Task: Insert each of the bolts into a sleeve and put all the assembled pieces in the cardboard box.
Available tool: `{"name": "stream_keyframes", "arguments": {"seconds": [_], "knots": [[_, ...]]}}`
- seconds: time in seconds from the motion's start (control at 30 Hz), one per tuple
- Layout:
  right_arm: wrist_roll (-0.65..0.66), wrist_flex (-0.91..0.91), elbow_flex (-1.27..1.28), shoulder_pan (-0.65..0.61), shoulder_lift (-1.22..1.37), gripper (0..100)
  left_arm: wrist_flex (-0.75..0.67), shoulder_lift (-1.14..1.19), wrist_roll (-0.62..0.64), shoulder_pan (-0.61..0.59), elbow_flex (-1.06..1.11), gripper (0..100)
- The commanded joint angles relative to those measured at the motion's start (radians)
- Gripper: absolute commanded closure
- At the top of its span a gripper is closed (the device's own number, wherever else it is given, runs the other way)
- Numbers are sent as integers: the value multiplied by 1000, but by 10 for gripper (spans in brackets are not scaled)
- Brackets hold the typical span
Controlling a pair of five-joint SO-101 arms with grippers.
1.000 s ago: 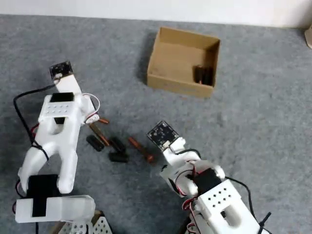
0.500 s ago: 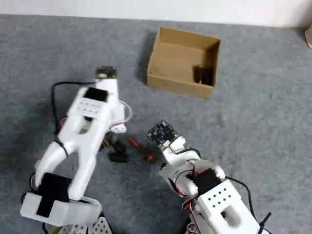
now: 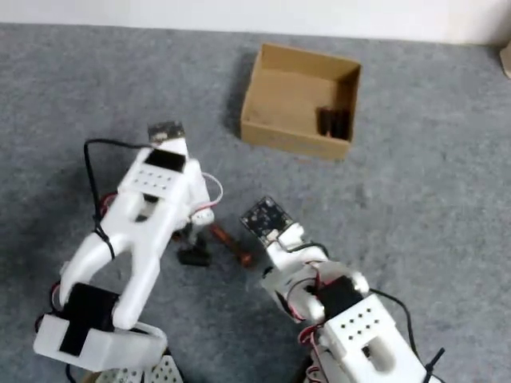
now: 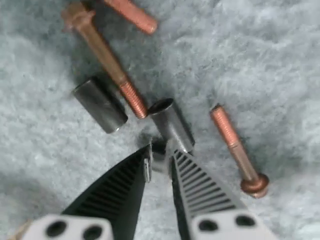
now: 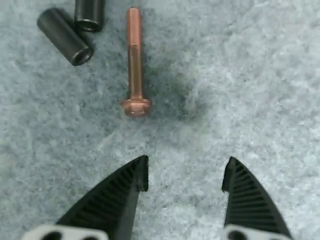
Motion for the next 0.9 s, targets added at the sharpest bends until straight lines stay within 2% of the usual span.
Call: {"name": "stream_keyframes", "arguments": {"seconds": [0.0, 0.2, 0.33, 0.87], "knots": [[0, -38, -1, 21, -8, 778, 0, -4, 11, 53, 12, 923], [2, -44, -1, 30, -5, 778, -180, -4, 86, 81, 127, 919], [2, -42, -1, 30, -5, 778, -255, -4, 89, 79, 165, 919], [2, -64, 25, 30, -8, 778, -308, -2, 89, 7, 194, 919]]}}
